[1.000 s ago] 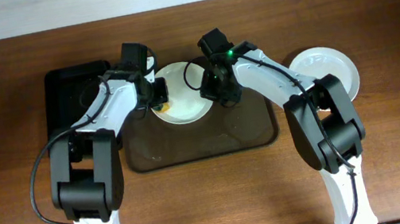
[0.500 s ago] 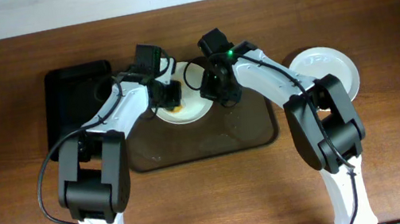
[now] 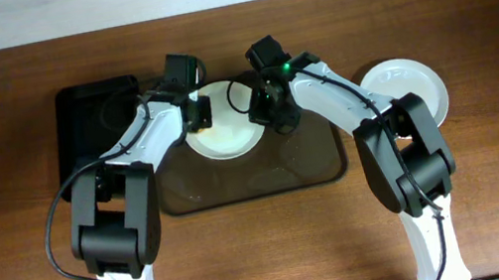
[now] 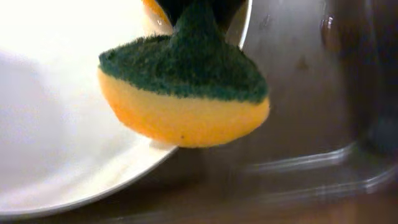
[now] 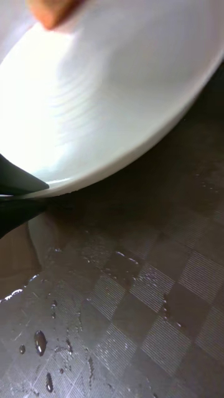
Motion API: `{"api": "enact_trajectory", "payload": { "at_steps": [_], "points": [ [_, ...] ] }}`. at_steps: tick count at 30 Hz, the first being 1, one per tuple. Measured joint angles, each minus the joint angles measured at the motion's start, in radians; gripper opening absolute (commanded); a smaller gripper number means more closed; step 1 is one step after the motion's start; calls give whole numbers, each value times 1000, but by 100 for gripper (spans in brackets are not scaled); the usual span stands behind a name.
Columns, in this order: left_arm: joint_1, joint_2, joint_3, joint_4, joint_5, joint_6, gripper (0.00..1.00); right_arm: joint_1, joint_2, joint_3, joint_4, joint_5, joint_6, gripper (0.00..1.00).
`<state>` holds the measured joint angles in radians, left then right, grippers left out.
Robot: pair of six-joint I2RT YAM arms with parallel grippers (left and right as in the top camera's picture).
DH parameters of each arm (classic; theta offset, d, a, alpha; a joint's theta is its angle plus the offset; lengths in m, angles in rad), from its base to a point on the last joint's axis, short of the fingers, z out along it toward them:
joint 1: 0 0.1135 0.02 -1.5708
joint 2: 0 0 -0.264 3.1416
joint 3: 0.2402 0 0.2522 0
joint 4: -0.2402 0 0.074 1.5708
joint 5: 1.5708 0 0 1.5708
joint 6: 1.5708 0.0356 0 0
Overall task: Clean dirty plates on tray and stack at the side
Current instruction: 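Keep scrubbing the residue on the plate with the sponge in the left gripper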
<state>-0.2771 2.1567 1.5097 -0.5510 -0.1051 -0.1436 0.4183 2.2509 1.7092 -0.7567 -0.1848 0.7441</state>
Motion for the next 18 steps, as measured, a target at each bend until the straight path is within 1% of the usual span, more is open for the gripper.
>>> {"api": "enact_trajectory", "payload": {
  "at_steps": [3,6,9,12,14,16,18],
  "points": [
    [5,-12,11,-128,48,8,1,2,0,0,-10,-1,-13,4],
    [18,-16,33,-276,170,34,1,1,0,0,-27,-14,-19,4],
    [29,-11,43,-343,277,56,1,2,0,0,-52,-31,-21,4],
    [33,-3,50,-307,319,57,1,1,0,0,-70,-38,-27,4],
    [33,2,51,-231,322,48,1,2,0,0,-85,-42,-31,4],
    [31,6,54,-178,298,27,1,3,0,1,-92,-43,-33,4],
    [29,10,55,-115,231,5,1,5,0,2,-97,-45,-34,4]
  ]
}}
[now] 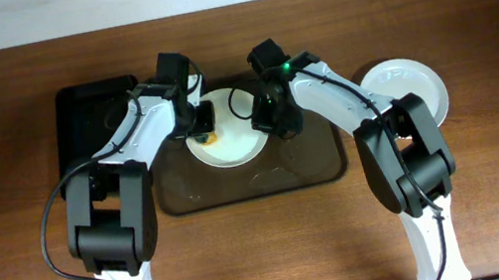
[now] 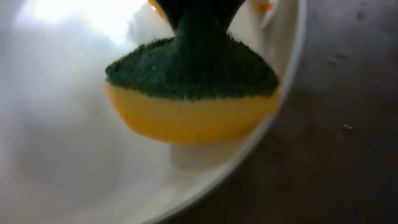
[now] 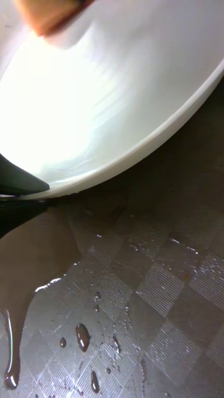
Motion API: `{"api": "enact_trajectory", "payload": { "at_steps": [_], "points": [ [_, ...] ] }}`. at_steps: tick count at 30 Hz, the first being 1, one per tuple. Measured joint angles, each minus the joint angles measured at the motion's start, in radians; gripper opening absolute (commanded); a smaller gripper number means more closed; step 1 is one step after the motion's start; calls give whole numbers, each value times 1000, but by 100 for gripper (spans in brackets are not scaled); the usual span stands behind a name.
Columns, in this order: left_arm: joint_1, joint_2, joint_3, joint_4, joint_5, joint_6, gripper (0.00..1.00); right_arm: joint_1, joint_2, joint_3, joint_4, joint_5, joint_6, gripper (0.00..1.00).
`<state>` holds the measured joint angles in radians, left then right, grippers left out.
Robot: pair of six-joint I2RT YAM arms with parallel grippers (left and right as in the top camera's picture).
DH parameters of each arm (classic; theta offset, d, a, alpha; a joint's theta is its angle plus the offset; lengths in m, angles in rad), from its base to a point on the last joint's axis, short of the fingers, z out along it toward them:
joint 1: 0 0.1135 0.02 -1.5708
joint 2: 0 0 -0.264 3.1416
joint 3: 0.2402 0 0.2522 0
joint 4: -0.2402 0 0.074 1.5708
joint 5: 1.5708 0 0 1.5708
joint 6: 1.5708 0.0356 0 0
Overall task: Clean dirty plates on tray and stack at the side
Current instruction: 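Keep scrubbing the residue on the plate with the sponge in the left gripper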
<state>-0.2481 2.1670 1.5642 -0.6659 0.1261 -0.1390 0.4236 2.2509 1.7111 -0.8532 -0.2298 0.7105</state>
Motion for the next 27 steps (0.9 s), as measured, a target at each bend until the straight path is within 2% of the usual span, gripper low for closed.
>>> {"api": "enact_trajectory", "payload": {
  "at_steps": [3,7,15,18,21,24,27],
  "points": [
    [-3,4,0,50,-92,-13,1,5,0,0,-3,0,0,4],
    [-13,4,1,33,-184,-17,1,17,0,1,-2,-1,0,4],
    [-18,2,31,-227,-230,-7,1,31,0,1,-5,-16,-9,4],
    [-10,2,36,-295,-150,36,1,31,0,1,-11,-16,-13,4],
    [9,2,36,-336,21,97,1,30,0,1,-11,-15,-15,4],
    [12,7,27,-333,160,130,1,30,0,1,-11,-16,-16,4],
    [8,16,23,-277,238,143,1,29,0,1,-12,-11,-15,4]
  ]
}}
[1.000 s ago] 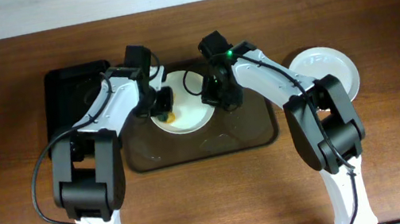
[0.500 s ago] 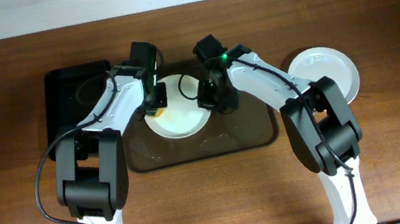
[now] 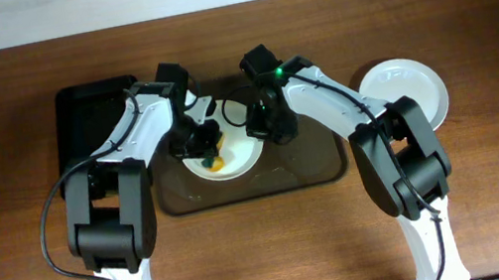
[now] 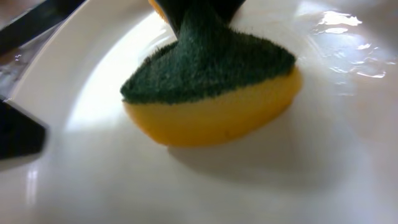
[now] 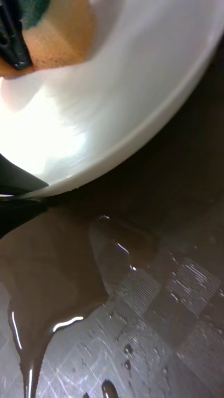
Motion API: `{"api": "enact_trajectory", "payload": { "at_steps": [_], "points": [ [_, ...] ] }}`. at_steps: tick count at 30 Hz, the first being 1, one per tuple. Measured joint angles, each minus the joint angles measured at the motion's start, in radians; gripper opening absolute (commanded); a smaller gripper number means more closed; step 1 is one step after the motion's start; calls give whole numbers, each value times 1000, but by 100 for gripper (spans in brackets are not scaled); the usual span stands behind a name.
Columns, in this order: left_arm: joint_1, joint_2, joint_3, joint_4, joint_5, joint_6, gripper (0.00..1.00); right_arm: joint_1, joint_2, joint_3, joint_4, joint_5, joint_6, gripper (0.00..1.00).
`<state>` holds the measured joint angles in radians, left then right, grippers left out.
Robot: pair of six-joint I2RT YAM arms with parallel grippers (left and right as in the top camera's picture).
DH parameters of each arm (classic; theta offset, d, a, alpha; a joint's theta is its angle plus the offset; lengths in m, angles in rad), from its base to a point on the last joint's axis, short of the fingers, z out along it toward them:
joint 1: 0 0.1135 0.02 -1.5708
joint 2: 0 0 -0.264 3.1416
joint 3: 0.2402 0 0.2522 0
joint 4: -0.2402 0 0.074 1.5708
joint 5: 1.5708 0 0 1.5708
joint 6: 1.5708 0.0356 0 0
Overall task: Clean dirty plates on tray and stack at the side
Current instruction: 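Keep scrubbing the residue on the plate with the sponge in the left gripper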
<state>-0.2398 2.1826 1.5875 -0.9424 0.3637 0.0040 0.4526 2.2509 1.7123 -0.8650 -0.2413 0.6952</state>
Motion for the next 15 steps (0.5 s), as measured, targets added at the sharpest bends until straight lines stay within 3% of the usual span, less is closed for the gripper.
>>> {"api": "enact_trajectory", "payload": {
  "at_steps": [7,15],
  "points": [
    [10,6,-6,215,5,-85,1,0,0,0,0,4,3,4],
    [24,0,6,246,-334,-234,1,3,0,1,13,3,0,4]
  ]
}}
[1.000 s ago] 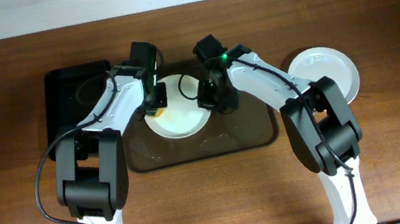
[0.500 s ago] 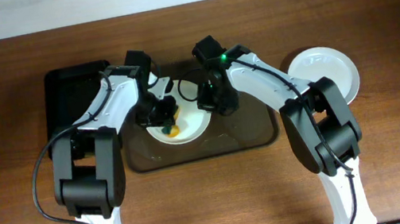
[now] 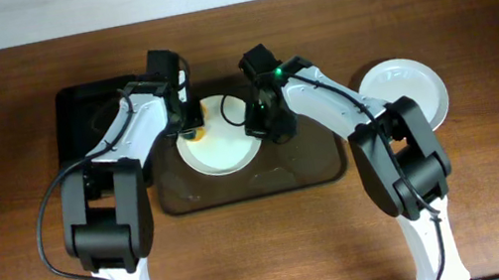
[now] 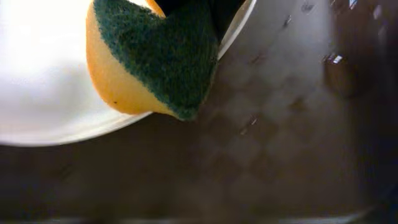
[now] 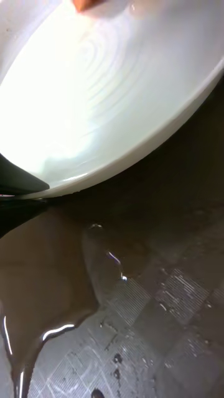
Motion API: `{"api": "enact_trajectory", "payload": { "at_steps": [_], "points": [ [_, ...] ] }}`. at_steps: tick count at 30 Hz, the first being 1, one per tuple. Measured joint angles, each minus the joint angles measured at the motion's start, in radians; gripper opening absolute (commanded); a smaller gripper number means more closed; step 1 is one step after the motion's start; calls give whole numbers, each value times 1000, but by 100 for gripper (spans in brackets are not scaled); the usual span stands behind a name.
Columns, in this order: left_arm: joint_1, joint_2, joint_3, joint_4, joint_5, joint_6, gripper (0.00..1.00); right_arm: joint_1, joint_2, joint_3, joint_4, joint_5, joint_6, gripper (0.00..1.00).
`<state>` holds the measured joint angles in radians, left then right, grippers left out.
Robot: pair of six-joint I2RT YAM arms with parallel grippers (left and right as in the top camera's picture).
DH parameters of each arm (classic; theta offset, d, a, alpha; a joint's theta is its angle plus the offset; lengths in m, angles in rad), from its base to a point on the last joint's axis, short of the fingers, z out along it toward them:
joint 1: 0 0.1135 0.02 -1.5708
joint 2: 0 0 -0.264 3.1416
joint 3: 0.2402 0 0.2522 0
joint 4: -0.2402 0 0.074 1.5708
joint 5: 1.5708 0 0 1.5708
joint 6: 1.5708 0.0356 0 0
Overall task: Clean dirty plates on tray and stack at the side
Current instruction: 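Keep scrubbing the residue on the plate with the sponge in the left gripper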
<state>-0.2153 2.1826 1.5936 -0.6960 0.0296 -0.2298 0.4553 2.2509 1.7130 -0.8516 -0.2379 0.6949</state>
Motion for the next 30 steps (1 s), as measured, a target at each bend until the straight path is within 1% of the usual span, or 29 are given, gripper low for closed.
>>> {"api": "enact_trajectory", "payload": {
  "at_steps": [3,7,10,15,16,18,21,26,28,30],
  "points": [
    [-8,-2,8,-81,-35,5,1,0,0,0,0,0,0,4],
    [-5,-6,14,-210,8,71,1,0,0,0,-8,1,-2,4],
    [-2,-8,14,-286,125,153,1,0,0,0,-9,1,-10,4],
    [6,3,-4,-308,351,238,1,0,0,0,-10,1,-14,4],
    [6,9,-8,-298,407,250,1,-1,0,0,-10,1,-14,4],
    [6,12,-12,-264,441,253,1,-1,0,0,-11,2,-14,4],
    [7,17,-14,-160,467,237,1,-2,0,0,-14,4,-14,4],
    [25,17,-16,71,407,158,1,-2,0,0,-15,4,-14,4],
    [35,17,-15,112,364,146,1,-2,0,0,-14,4,-14,4],
    [41,17,-16,110,311,135,1,-2,0,0,-15,4,-14,4]
  ]
}}
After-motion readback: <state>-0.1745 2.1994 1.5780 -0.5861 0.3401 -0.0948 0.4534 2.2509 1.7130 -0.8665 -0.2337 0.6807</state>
